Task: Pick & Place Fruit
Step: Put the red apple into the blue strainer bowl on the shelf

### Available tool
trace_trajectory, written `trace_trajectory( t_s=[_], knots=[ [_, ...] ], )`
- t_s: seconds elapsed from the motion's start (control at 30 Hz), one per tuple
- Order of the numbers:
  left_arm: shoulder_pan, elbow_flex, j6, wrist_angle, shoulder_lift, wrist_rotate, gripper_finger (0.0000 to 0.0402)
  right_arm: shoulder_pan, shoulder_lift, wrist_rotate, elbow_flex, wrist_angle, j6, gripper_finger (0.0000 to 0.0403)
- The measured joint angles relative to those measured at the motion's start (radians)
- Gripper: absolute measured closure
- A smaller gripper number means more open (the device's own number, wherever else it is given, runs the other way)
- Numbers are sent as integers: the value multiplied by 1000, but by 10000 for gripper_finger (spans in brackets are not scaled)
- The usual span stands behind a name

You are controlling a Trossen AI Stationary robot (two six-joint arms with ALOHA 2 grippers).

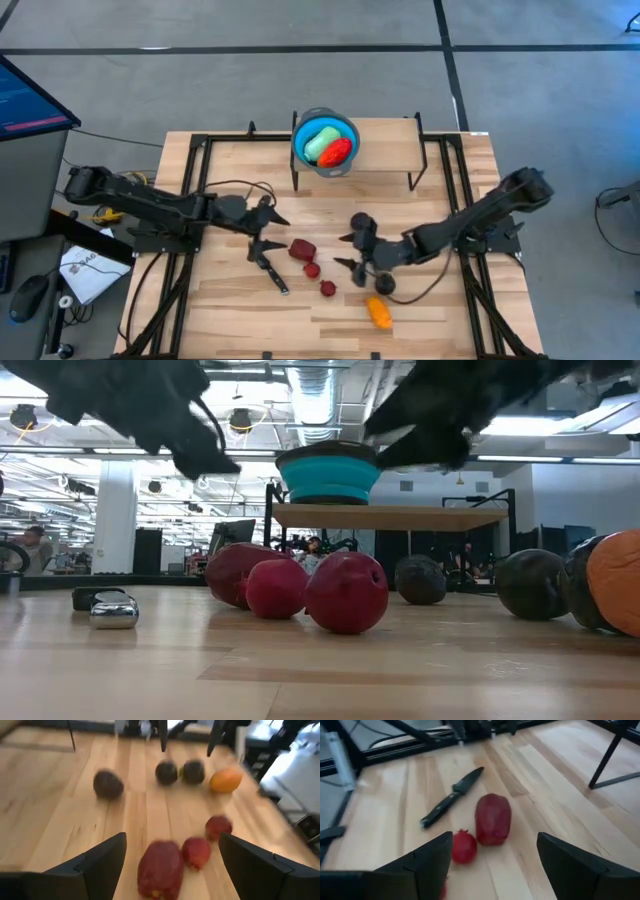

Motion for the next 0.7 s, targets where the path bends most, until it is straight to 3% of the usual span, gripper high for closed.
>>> trace_trajectory(
  t_s=[0.2, 0.43, 0.7],
  knots=[
    [27, 32, -11, -17, 189, -10, 92, -42, 175, -7, 1, 255, -18, 120],
    [61, 47, -31, 6, 333, 130, 81, -51, 260, -13, 1, 396, -11, 120],
    [57, 48, -76, 156, 450, 137, 60, -108, 270, -45, 0, 318, 123, 120]
  ],
)
